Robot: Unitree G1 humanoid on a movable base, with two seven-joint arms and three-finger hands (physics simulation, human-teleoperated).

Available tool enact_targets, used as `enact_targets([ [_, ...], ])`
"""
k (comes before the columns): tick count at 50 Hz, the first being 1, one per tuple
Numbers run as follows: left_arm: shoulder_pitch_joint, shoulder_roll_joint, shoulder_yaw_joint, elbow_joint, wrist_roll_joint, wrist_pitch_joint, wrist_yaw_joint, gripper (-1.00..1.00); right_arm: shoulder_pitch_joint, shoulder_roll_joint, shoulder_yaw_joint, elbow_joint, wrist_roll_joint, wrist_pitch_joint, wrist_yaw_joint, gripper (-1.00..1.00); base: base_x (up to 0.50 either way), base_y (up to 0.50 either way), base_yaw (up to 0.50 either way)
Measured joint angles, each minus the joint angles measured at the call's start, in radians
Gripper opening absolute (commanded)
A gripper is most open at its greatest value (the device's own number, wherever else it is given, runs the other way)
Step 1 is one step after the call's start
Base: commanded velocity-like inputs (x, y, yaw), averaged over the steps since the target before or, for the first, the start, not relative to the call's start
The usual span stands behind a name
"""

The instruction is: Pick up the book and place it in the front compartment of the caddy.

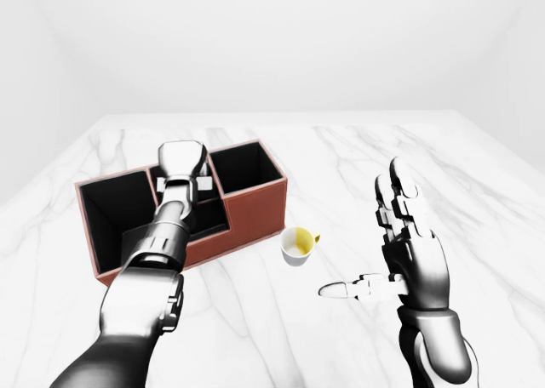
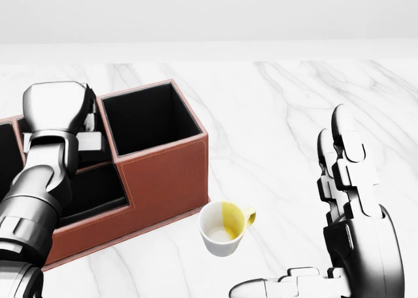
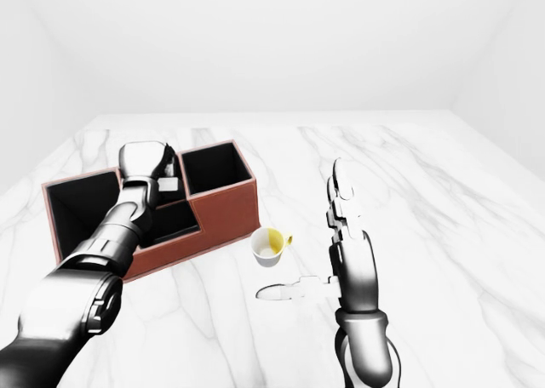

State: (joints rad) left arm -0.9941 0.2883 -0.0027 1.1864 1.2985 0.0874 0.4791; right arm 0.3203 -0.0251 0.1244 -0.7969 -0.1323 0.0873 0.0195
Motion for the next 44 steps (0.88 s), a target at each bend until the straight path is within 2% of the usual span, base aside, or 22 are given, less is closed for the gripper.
enact_targets([
  [1,-0.001,0.002,-0.002,-0.001,0.001,0.0,-0.001,0.84,0.0,0.0,0.0,0.0,0.0,0.0,0.0,1.0,0.0,0.0,-0.01],
  [2,-0.002,0.011,-0.011,-0.001,0.005,0.0,-0.005,1.0,0.0,0.0,0.0,0.0,0.0,0.0,0.0,1.0,0.0,0.0,-0.01],
  [13,-0.009,0.013,-0.029,-0.015,-0.025,0.0,0.004,1.0,-0.006,0.0,0.006,0.012,-0.003,0.0,-0.003,1.0,0.0,0.0,0.0],
  [22,0.006,0.033,-0.027,-0.173,-0.015,0.0,-0.067,1.0,-0.007,0.0,0.008,0.012,-0.003,0.0,-0.005,1.0,0.0,0.0,0.0],
  [28,0.082,0.05,0.005,-0.487,0.043,0.0,-0.239,1.0,-0.009,0.0,0.008,0.015,-0.003,0.0,-0.006,1.0,0.0,0.0,0.0],
  [35,0.155,0.073,0.085,-0.905,0.096,0.0,-0.531,1.0,-0.008,0.0,0.008,0.015,-0.003,0.0,-0.007,1.0,0.0,0.0,0.0],
  [40,0.188,0.093,0.148,-1.205,0.092,0.0,-0.739,1.0,-0.004,0.0,0.009,0.005,-0.003,0.0,-0.008,1.0,0.0,0.0,0.0],
  [44,0.234,0.097,0.194,-1.445,0.048,0.0,-0.887,1.0,0.0,-0.001,0.01,-0.004,-0.002,0.0,-0.009,1.0,0.0,0.0,0.0],
])
